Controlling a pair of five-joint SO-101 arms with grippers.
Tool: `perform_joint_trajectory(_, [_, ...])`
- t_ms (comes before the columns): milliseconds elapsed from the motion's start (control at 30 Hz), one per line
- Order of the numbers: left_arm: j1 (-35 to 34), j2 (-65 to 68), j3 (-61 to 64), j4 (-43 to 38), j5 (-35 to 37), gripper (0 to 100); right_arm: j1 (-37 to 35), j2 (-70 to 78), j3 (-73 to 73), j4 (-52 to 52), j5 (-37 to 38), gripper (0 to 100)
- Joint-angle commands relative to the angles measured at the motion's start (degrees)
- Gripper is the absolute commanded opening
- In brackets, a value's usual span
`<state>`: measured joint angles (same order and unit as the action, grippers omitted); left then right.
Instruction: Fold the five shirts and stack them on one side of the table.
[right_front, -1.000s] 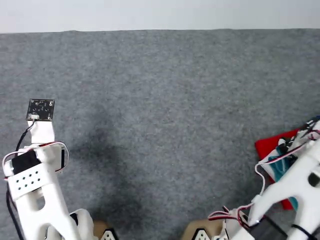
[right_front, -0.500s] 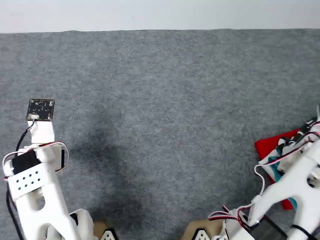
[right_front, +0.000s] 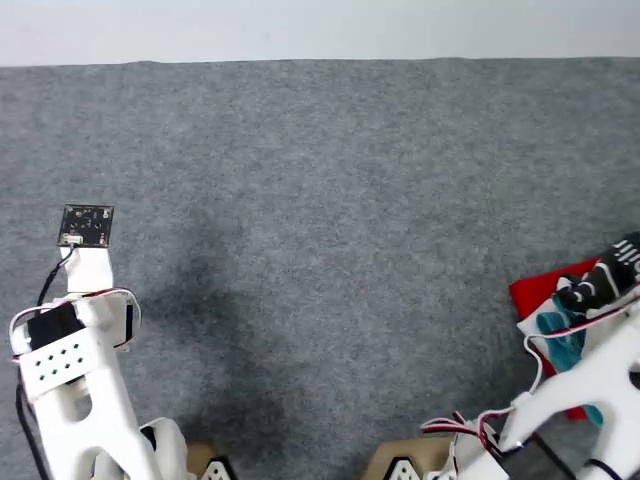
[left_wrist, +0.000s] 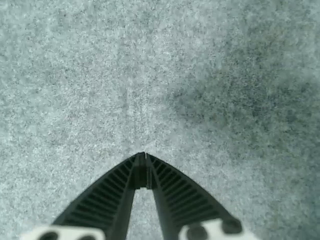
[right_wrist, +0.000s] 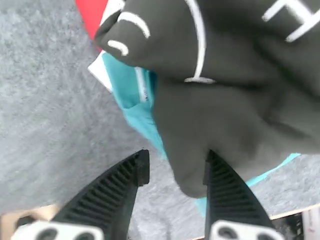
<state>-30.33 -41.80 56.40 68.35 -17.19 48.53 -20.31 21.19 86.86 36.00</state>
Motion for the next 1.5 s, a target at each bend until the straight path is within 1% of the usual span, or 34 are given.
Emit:
perform_joint_trajectory(0, [0.2, -1.2, -0.6, -0.9, 0.1, 0, 0.4, -1.9, 2.5, -4.2, 1.8, 18.7])
perform_joint_trajectory(100, [0.2, -1.2, -0.6, -0.9, 0.1, 0, 0.5, -1.9, 6.2, -7.1, 2.2, 18.7])
perform_joint_trajectory(200, [0.2, -1.2, -0.7, -0.9, 0.1, 0, 0.6, -1.9, 8.7, -7.7, 4.4, 18.7])
perform_joint_trajectory(367, [0.2, -1.2, -0.7, -0.9, 0.1, 0, 0.6, -1.9, 9.2, -8.0, 4.6, 18.2])
perform_joint_trajectory(433, [0.2, -1.2, -0.7, -0.9, 0.1, 0, 0.7, -1.9, 9.2, -9.4, 4.7, 15.7])
perform_joint_trajectory(533, [0.2, -1.2, -0.7, -0.9, 0.1, 0, 2.0, -1.9, 9.2, -11.6, 4.7, 8.5])
perform_joint_trajectory(600, [0.2, -1.2, -0.7, -0.9, 0.1, 0, 3.6, -1.9, 9.2, -12.6, 5.3, 7.3])
perform_joint_trajectory(667, [0.2, -1.2, -0.7, -0.9, 0.1, 0, 5.1, -1.9, 9.4, -12.8, 8.1, 10.5])
perform_joint_trajectory(733, [0.2, -1.2, -0.7, -0.9, 0.1, 0, 6.5, -1.8, 9.6, -12.9, 9.6, 15.8])
perform_joint_trajectory(833, [0.2, -1.2, -0.6, -0.9, 0.1, 0, 7.6, -1.8, 9.9, -12.5, 9.8, 24.9])
perform_joint_trajectory(900, [0.2, -1.1, -0.5, -0.9, 0.1, 0, 7.6, -1.9, 10.0, -11.6, 9.8, 28.9])
perform_joint_trajectory(1100, [0.2, -1.2, -0.6, -0.9, 0.1, 0, 7.3, -1.8, 10.5, -10.7, 9.9, 29.6])
perform_joint_trajectory(1233, [0.2, -1.2, -0.6, -0.9, 0.1, 0, 7.1, -1.9, 14.6, -15.3, 9.9, 29.3])
perform_joint_trajectory(1300, [0.2, -1.2, -0.4, -0.8, 0.1, 0, 7.3, -2.0, 15.6, -16.4, 9.9, 25.4])
perform_joint_trajectory(1400, [0.2, -1.2, -0.4, -0.6, 0.1, 0, 7.4, -2.4, 15.4, -16.4, 10.0, 15.0])
perform_joint_trajectory(1467, [0.2, -1.2, -0.4, -0.6, 0.1, 0, 7.4, -2.5, 15.4, -16.4, 12.0, 10.7])
